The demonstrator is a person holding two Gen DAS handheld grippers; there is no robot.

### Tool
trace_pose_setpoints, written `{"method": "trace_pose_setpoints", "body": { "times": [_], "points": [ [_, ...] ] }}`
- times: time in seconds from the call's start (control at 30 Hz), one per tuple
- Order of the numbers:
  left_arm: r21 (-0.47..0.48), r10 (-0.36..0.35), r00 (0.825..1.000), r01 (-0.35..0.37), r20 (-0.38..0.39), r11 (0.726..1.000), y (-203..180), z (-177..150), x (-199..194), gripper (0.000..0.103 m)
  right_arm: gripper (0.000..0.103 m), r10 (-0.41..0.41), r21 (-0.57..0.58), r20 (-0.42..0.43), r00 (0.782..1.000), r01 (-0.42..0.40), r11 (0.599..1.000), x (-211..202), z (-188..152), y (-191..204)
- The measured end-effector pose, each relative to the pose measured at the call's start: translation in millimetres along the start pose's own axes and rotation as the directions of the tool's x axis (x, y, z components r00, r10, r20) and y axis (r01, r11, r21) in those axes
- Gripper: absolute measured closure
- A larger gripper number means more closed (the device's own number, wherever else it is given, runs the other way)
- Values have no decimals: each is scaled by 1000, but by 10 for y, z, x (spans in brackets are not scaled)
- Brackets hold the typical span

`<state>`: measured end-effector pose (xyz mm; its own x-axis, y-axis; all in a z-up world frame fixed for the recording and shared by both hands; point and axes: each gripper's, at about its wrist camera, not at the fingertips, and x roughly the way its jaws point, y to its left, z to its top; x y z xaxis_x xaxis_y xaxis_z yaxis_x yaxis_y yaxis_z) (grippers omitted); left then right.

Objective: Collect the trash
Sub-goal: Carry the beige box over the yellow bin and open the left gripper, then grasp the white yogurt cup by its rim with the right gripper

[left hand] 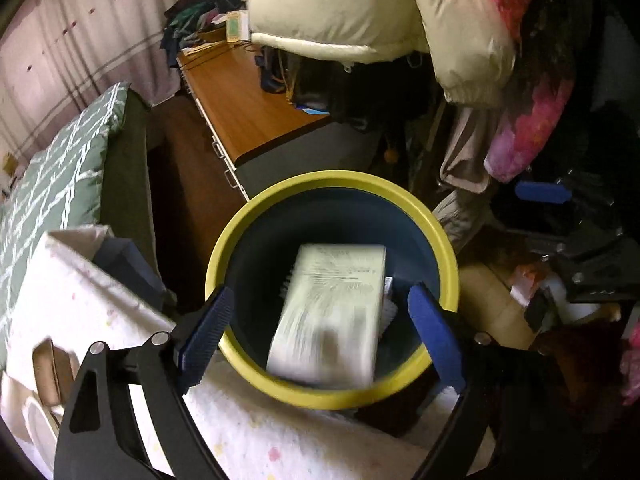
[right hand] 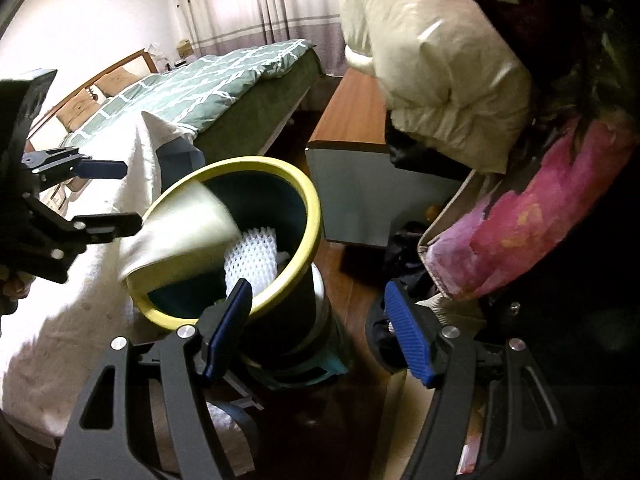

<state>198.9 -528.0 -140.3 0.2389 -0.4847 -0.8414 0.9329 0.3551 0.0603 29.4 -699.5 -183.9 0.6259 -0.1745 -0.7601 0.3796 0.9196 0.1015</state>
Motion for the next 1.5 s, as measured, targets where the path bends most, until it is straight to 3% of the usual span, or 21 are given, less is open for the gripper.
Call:
{"method": "trace_pose_setpoints", "body": {
  "times": [0.2,0.4,0.6,0.73,0.8,0.93,1.03,1.13,1.3,1.4,1.5],
  "points": [
    [-111,24,994,-12,106,994,279,-467,-695,10,38,24,-28,-3,1000,-24,999,36,24,174],
    [-284,187,963,-126,197,950,762,-1329,-1512,8,38,52,-65,-7,999,-52,996,88,91,483],
    [-450,410,896,-299,170,841,1358,-2260,-2042,5,38,99,-141,-16,995,-100,985,127,190,1030],
    [-555,540,836,-402,102,728,1798,-2880,-2259,5,38,136,-198,-11,991,-136,971,107,308,1472],
    [-614,574,814,-412,83,673,1983,-3153,-2319,5,38,159,-218,-12,987,-157,963,100,371,1691],
    [-695,624,777,-404,83,595,2174,-3544,-2389,5,38,206,-251,-24,978,-206,946,138,513,2150],
    [-750,626,772,-353,105,560,2273,-3737,-2409,5,38,237,-278,-42,971,-239,930,186,625,2528],
    [-777,639,764,-347,92,526,2340,-3838,-2437,5,38,276,-290,-56,960,-280,915,237,739,2857],
    [-783,646,757,-345,94,518,2302,-3820,-2439,5,38,303,-293,-88,949,-316,903,389,973,3311],
    [-769,651,753,-362,91,527,2253,-3755,-2405,5,52,287,-295,-116,951,-309,904,525,1095,3536],
    [-752,644,760,-371,91,544,2215,-3690,-2351,5,63,276,-288,-159,948,-312,906,685,1151,3691]
  ]
}}
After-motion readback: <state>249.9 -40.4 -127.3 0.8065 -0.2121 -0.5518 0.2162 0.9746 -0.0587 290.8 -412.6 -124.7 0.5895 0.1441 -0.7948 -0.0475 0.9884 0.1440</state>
